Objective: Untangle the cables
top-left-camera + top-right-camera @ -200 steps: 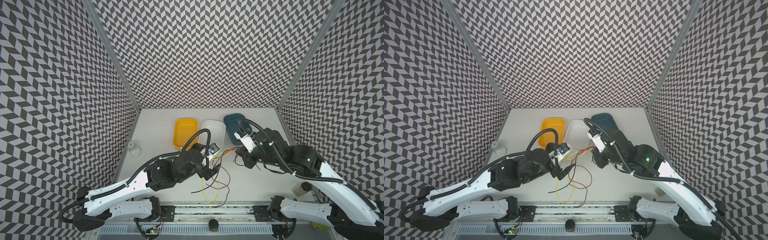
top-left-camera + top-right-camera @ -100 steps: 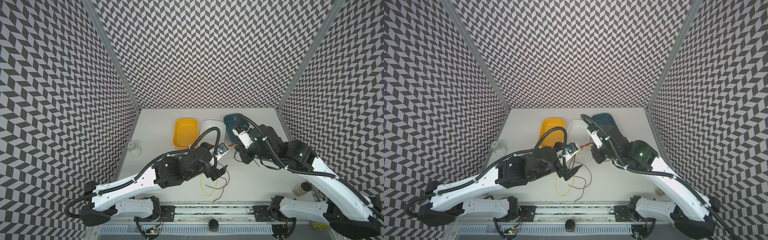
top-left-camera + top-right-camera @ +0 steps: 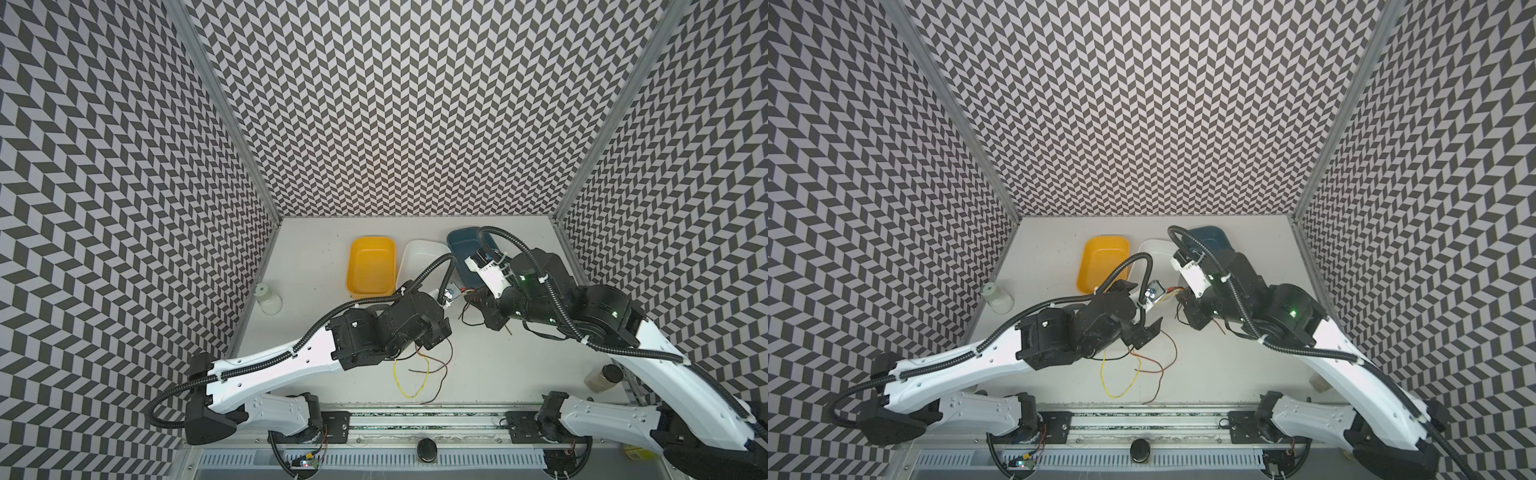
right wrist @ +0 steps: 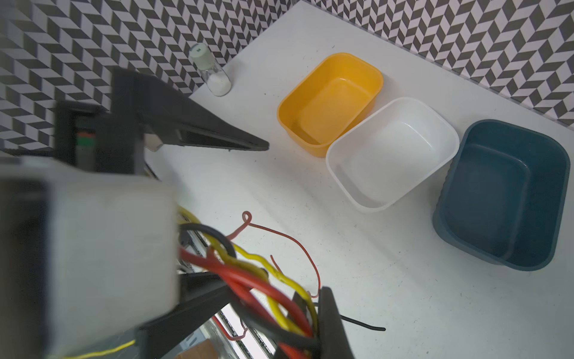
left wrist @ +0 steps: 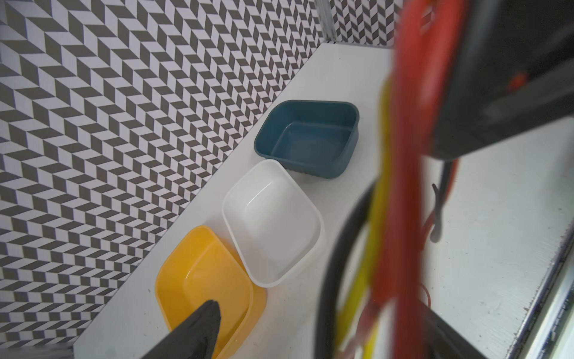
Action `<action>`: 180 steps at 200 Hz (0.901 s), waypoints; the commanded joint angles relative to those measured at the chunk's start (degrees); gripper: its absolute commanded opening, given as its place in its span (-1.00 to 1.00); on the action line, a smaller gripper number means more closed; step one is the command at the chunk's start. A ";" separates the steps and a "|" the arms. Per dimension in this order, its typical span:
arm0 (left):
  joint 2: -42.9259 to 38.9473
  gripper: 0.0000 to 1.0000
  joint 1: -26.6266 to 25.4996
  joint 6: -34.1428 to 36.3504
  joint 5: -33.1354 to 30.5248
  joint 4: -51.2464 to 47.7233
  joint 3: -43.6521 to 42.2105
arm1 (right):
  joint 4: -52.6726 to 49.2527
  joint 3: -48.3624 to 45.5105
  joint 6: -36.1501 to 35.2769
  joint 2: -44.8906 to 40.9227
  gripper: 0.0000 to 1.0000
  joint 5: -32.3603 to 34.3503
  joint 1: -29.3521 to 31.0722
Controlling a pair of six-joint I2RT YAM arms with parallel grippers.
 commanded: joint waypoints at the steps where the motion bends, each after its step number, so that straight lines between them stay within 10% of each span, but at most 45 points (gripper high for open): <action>1: -0.82 0.83 2.61 -2.56 -3.23 -2.83 3.55 | 1.12 -0.18 -0.86 -1.29 -1.00 -0.80 -0.16; 21: -2.62 0.62 5.01 -4.44 1.84 -4.45 4.38 | -0.23 -1.27 -1.60 -1.20 -1.00 2.58 -0.16; 57: -3.85 -0.39 8.81 -7.35 16.89 -7.96 5.32 | 1.41 -3.04 -2.23 -2.08 -1.00 6.68 -0.16; 106: -5.85 -1.00 12.00 -10.18 40.06 -11.45 6.39 | 8.63 -6.45 -2.40 -3.65 -1.00 19.33 -0.16; 180: -10.62 -1.00 19.36 -14.05 71.82 -9.17 2.70 | 67.21 -34.63 -15.37 -25.94 -1.00 27.70 -0.10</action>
